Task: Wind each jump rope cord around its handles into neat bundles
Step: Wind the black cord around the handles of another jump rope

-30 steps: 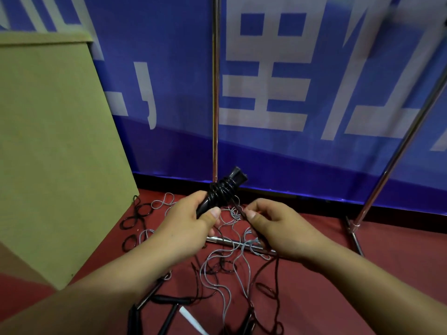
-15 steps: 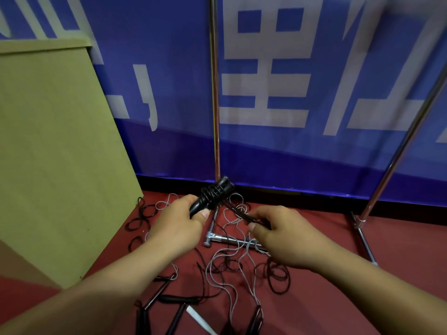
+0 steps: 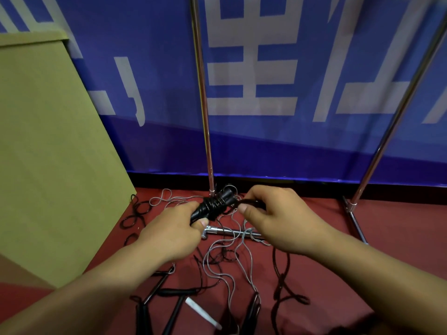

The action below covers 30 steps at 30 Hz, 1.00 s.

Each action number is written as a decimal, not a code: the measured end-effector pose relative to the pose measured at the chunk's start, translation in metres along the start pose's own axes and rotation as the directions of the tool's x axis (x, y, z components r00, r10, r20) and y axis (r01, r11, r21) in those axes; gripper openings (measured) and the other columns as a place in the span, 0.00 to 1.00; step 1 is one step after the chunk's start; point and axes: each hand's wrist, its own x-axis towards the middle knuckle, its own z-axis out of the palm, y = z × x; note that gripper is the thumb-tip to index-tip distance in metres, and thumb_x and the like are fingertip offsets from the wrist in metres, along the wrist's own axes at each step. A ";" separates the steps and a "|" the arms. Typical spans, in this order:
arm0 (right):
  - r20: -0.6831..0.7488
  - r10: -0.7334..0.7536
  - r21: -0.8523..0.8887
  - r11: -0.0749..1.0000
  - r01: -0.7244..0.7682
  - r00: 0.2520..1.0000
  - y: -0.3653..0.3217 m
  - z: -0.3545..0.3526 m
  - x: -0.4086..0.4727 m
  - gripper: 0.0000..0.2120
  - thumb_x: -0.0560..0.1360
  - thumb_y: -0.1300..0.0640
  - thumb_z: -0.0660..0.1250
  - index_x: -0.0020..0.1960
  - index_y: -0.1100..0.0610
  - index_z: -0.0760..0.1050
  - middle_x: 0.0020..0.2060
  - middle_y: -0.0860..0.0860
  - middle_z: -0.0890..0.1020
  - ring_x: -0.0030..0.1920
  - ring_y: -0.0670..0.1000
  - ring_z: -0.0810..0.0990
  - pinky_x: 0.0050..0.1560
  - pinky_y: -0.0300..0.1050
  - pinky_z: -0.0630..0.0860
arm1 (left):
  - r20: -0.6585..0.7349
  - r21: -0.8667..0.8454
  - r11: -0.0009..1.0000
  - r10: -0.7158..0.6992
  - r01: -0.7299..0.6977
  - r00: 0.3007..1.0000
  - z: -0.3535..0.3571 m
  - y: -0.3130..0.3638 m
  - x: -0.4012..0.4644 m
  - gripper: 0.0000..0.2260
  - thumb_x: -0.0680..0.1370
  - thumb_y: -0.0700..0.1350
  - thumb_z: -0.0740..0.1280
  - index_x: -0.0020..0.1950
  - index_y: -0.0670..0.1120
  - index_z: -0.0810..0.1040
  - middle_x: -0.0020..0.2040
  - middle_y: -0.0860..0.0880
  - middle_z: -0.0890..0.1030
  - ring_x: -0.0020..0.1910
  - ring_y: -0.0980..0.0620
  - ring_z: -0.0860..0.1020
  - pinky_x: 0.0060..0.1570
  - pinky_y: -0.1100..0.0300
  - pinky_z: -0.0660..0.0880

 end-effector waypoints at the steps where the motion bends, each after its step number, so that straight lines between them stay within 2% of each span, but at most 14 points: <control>1: -0.017 -0.006 0.005 1.000 0.006 1.000 0.000 0.000 0.000 0.07 0.78 0.50 0.66 0.42 0.50 0.76 0.27 0.46 0.74 0.31 0.43 0.73 0.31 0.34 0.67 | 0.038 0.015 1.000 0.026 -0.026 0.999 0.000 0.001 -0.001 0.05 0.80 0.55 0.63 0.55 0.60 0.74 0.43 0.55 0.80 0.43 0.52 0.80 0.49 0.51 0.79; 4: -0.071 -0.014 -0.046 0.999 0.011 0.997 0.004 -0.003 0.002 0.06 0.78 0.49 0.65 0.43 0.48 0.75 0.30 0.44 0.76 0.33 0.44 0.75 0.33 0.35 0.67 | 0.117 0.007 0.992 0.127 -0.129 0.985 0.003 0.008 -0.005 0.03 0.80 0.54 0.63 0.49 0.57 0.73 0.40 0.53 0.79 0.40 0.53 0.78 0.45 0.54 0.77; 9: -0.112 -0.029 -0.121 0.992 0.016 0.993 0.013 -0.009 0.008 0.06 0.78 0.48 0.65 0.47 0.49 0.77 0.38 0.45 0.81 0.41 0.47 0.78 0.43 0.47 0.75 | 0.153 0.002 0.959 0.280 -0.283 0.948 0.004 0.021 -0.012 0.05 0.80 0.54 0.65 0.45 0.57 0.72 0.34 0.55 0.74 0.33 0.59 0.73 0.33 0.62 0.66; 11: -0.111 -0.031 -0.145 0.989 0.015 0.993 0.016 -0.009 0.009 0.07 0.77 0.46 0.66 0.48 0.48 0.78 0.39 0.45 0.81 0.42 0.47 0.79 0.44 0.49 0.76 | 0.144 0.036 0.937 0.340 -0.349 0.929 0.003 0.025 -0.015 0.07 0.79 0.54 0.65 0.44 0.56 0.71 0.32 0.55 0.73 0.31 0.59 0.71 0.32 0.62 0.64; 14: -0.077 0.011 -0.118 0.993 -0.020 0.997 0.020 -0.013 0.010 0.09 0.75 0.43 0.68 0.47 0.48 0.79 0.36 0.44 0.80 0.38 0.43 0.78 0.41 0.45 0.76 | 0.097 0.099 0.899 0.419 -0.427 0.903 0.001 0.027 -0.019 0.07 0.79 0.56 0.64 0.47 0.55 0.72 0.30 0.53 0.72 0.30 0.56 0.71 0.32 0.57 0.67; 17: -0.042 0.080 -0.027 0.996 -0.081 0.996 0.023 -0.022 0.014 0.09 0.73 0.42 0.71 0.43 0.48 0.80 0.35 0.43 0.82 0.37 0.40 0.79 0.38 0.35 0.75 | 0.061 0.120 0.873 0.469 -0.473 0.881 -0.003 0.028 -0.024 0.07 0.79 0.57 0.64 0.50 0.55 0.73 0.30 0.52 0.73 0.30 0.54 0.71 0.31 0.57 0.67; 20: 0.059 0.133 0.180 0.974 -0.142 0.989 0.025 -0.027 0.016 0.08 0.71 0.47 0.75 0.42 0.51 0.82 0.34 0.44 0.84 0.35 0.40 0.81 0.39 0.37 0.77 | 0.065 0.102 0.843 0.524 -0.528 0.849 -0.004 0.030 -0.029 0.06 0.79 0.57 0.64 0.52 0.57 0.73 0.30 0.52 0.73 0.31 0.55 0.72 0.30 0.62 0.63; 23: 0.177 0.117 0.336 0.926 -0.171 0.977 0.023 -0.032 0.015 0.06 0.71 0.53 0.76 0.42 0.55 0.83 0.33 0.46 0.83 0.34 0.41 0.80 0.38 0.35 0.76 | 0.061 0.093 0.810 0.576 -0.579 0.815 -0.003 0.031 -0.033 0.07 0.79 0.58 0.63 0.54 0.58 0.73 0.31 0.53 0.74 0.32 0.56 0.72 0.32 0.61 0.65; 26: 0.255 0.118 0.470 0.852 -0.230 0.960 0.022 -0.034 0.016 0.11 0.68 0.52 0.76 0.43 0.59 0.81 0.29 0.45 0.79 0.31 0.42 0.77 0.35 0.33 0.74 | 0.001 0.095 0.788 0.611 -0.609 0.791 -0.005 0.029 -0.033 0.11 0.77 0.61 0.59 0.54 0.58 0.73 0.34 0.54 0.77 0.34 0.56 0.73 0.34 0.60 0.68; 30: 0.407 0.162 0.593 0.702 -0.395 0.899 0.019 -0.033 0.018 0.14 0.64 0.49 0.74 0.41 0.58 0.77 0.29 0.49 0.79 0.28 0.46 0.77 0.32 0.39 0.75 | -0.079 0.077 0.756 0.655 -0.650 0.752 -0.007 0.029 -0.034 0.14 0.76 0.61 0.57 0.53 0.56 0.74 0.33 0.55 0.76 0.33 0.54 0.74 0.34 0.55 0.71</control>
